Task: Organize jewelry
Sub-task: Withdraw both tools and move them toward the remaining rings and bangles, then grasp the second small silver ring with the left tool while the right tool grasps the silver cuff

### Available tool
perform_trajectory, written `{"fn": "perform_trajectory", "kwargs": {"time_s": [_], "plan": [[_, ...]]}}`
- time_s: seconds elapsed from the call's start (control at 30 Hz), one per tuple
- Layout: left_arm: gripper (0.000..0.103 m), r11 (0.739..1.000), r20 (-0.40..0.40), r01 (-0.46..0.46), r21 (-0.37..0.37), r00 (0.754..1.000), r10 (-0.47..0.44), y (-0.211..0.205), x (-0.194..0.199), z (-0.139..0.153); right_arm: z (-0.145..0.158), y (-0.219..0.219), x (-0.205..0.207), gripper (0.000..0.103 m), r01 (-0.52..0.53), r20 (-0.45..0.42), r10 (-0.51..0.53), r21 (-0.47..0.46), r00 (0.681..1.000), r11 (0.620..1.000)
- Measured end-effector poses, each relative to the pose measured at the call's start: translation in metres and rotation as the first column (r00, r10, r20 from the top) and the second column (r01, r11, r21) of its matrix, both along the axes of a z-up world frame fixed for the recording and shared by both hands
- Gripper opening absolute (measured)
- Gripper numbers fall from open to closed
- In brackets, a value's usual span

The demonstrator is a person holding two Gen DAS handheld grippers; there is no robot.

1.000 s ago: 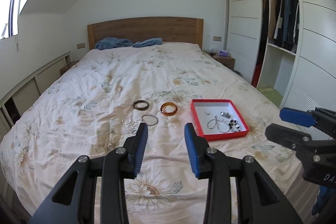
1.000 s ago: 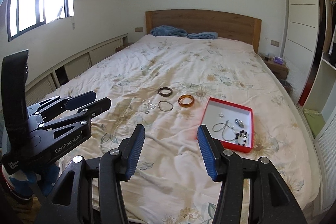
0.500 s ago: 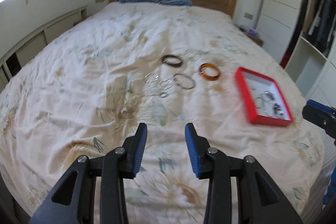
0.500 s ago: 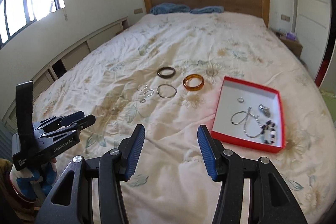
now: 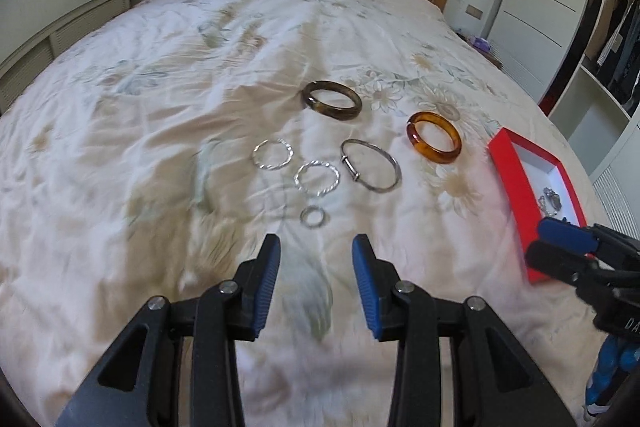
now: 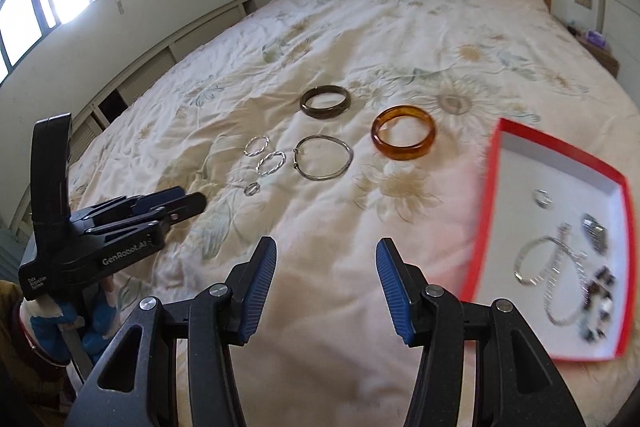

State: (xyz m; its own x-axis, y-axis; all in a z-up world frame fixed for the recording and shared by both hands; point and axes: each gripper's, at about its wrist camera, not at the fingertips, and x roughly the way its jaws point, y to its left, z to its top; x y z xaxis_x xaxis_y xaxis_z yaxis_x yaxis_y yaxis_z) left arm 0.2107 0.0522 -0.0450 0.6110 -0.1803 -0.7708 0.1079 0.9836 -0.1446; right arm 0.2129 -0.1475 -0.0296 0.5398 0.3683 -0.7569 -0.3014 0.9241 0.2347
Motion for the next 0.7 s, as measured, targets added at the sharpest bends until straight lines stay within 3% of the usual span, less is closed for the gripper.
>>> {"fn": "perform_trajectory", "kwargs": {"time_s": [0.27,0.57,0.7], "plan": [[0.035,0.999,-0.019,0.046,0.002,0.999,-0.046,-0.006,0.036,-0.029,-0.028,0.009,0.04,0.052,-0.017,-0.025,0.017,0.02,1.0,1.0],[0.034,0.998,-0.032,0.058,-0.009,0.998,-0.058,-0.008,0.051,-0.049,-0.044,0.012,0.06,0.052,-0.012,-0.041,0.014,0.036,0.999,0.999],[0.027,0.998,-0.032,0.063,-0.017,0.998,-0.063,-0.008,0.054,-0.053,-0.049,0.016,0.065,0.052,-0.02,-0.049,0.022,0.038,0.999,0.999]]}}
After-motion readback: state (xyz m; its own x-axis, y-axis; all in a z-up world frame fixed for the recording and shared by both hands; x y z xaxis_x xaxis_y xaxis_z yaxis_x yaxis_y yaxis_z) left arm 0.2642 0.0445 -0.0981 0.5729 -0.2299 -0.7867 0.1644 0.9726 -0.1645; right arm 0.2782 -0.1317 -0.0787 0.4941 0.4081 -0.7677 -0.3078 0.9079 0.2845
